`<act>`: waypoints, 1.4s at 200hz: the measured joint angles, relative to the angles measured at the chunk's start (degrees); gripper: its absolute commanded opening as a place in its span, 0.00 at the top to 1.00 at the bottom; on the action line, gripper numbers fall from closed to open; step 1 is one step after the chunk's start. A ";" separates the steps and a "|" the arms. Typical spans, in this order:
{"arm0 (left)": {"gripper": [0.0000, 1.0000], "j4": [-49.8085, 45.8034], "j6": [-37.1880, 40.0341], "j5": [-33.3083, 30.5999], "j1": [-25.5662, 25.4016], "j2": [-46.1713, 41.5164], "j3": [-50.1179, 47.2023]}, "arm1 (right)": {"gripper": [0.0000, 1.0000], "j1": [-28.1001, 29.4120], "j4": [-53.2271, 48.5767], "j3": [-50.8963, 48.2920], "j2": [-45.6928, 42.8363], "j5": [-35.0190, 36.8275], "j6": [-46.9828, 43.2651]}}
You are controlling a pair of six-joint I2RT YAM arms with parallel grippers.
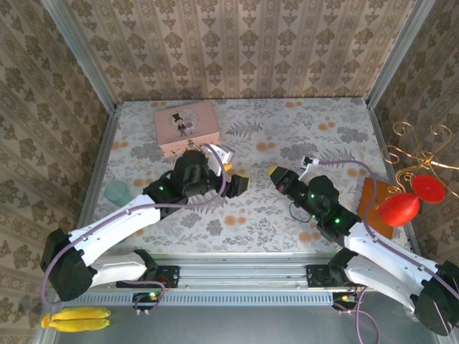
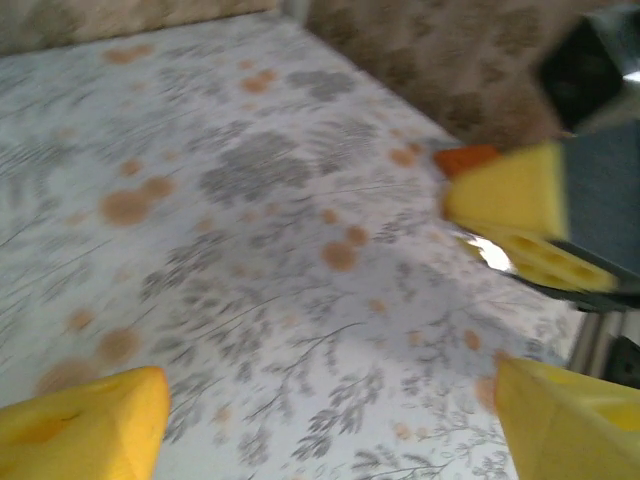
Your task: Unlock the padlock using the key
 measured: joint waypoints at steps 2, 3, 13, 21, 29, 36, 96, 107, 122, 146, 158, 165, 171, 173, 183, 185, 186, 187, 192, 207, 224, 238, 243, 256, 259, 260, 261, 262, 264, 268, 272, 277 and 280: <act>0.18 0.68 0.68 0.07 -0.37 0.00 -0.31 | 1.00 0.07 0.37 -0.11 0.02 0.04 0.44; 0.19 0.92 0.92 0.09 -0.50 0.00 -0.42 | 1.00 0.09 0.55 -0.15 0.02 0.09 0.55; 0.20 3.63 3.28 0.22 -1.95 0.09 -1.77 | 1.00 0.55 2.21 -0.50 0.26 0.31 2.64; 0.20 5.57 5.03 0.13 -2.78 0.28 -2.67 | 1.00 0.92 3.15 -0.63 0.44 0.44 4.17; 0.19 7.78 6.82 -0.28 -3.65 0.57 -3.56 | 1.00 1.40 3.98 -0.85 0.59 0.87 5.73; 0.19 9.20 8.00 -0.90 -4.26 0.81 -4.20 | 1.00 1.84 4.76 -1.05 0.63 1.25 6.80; 0.30 13.60 15.08 -7.21 -7.58 4.33 -4.68 | 1.00 5.27 6.58 -1.14 1.03 2.93 11.13; 0.35 13.90 15.61 -8.22 -8.07 4.63 -4.68 | 1.00 5.64 6.60 -1.14 1.31 2.97 11.23; 0.36 14.25 16.57 -9.35 -8.31 4.72 -4.68 | 1.00 6.19 6.56 -1.14 1.64 3.23 11.28; 0.37 14.80 17.03 -10.36 -8.31 4.76 -4.46 | 1.00 7.13 6.49 -1.14 1.64 4.44 11.43; 0.38 15.06 17.07 -10.56 -8.31 4.76 -4.37 | 1.00 7.48 6.54 -1.14 1.90 4.72 11.41; 0.39 15.10 17.09 -10.69 -8.31 4.76 -4.35 | 1.00 7.65 6.51 -1.14 2.12 4.83 11.43; 0.39 14.99 17.18 -10.78 -8.31 4.76 -4.33 | 1.00 7.80 6.54 -1.14 2.38 5.07 11.41; 0.40 14.97 17.20 -10.80 -8.31 4.76 -4.33 | 1.00 7.82 6.56 -1.14 2.49 5.18 11.41; 0.41 14.75 17.27 -10.95 -8.31 4.76 -4.33 | 1.00 8.02 6.64 -1.14 2.82 5.60 11.43; 0.41 14.67 17.27 -10.97 -8.31 4.76 -4.33 | 1.00 8.04 6.69 -1.14 2.89 5.64 11.41; 0.42 14.64 17.25 -10.97 -8.31 4.76 -4.33 | 1.00 8.07 6.69 -1.14 2.91 5.66 11.41; 0.42 14.62 17.27 -10.97 -8.31 4.76 -4.33 | 1.00 8.09 6.75 -1.14 2.99 5.70 11.41; 0.42 14.56 17.33 -10.99 -8.31 4.76 -4.35 | 1.00 8.17 6.95 -1.14 3.15 5.84 11.41; 0.45 14.53 17.44 -11.15 -8.31 4.76 -4.33 | 1.00 8.24 7.45 -1.14 3.58 6.12 11.41; 0.47 14.53 17.55 -11.17 -8.31 4.76 -4.33 | 1.00 8.41 7.80 -1.14 3.85 6.49 11.41; 0.47 14.53 17.57 -11.17 -8.31 4.76 -4.33 | 1.00 8.55 7.78 -1.09 3.89 6.88 11.39; 0.47 14.53 17.59 -11.15 -8.31 4.76 -4.35 | 1.00 8.55 7.78 -1.09 3.89 6.93 11.37; 0.43 14.56 17.68 -11.10 -8.31 4.76 -4.33 | 1.00 8.59 7.78 -1.09 3.89 7.10 11.34; 0.42 14.56 17.66 -11.10 -8.31 4.76 -4.33 | 1.00 8.61 7.76 -1.09 3.89 7.13 11.32; 0.41 14.56 17.68 -11.10 -8.31 4.76 -4.35 | 1.00 8.61 7.76 -1.09 3.89 7.15 11.30; 0.41 14.53 17.70 -11.08 -8.31 4.76 -4.35 | 1.00 8.61 7.76 -1.09 3.89 7.15 11.28; 0.41 14.53 17.75 -11.04 -8.31 4.76 -4.35 | 1.00 8.61 7.74 -1.09 3.89 7.17 11.26; 0.40 14.56 17.75 -10.99 -8.28 4.76 -4.35 | 1.00 8.61 7.74 -1.09 3.89 7.23 11.17; 0.39 14.56 17.88 -10.93 -8.28 4.76 -4.35 | 1.00 8.68 7.72 -1.09 3.87 7.34 11.15; 0.38 14.56 17.84 -10.78 -8.26 4.74 -4.35 | 1.00 8.72 7.67 -1.09 3.87 7.48 11.10; 0.37 14.58 18.05 -10.38 -8.24 4.74 -4.35 | 1.00 8.74 7.54 -1.09 3.82 7.58 10.97; 0.37 14.60 18.05 -10.14 -8.24 4.74 -4.35 | 1.00 8.81 7.45 -1.09 3.82 7.72 10.95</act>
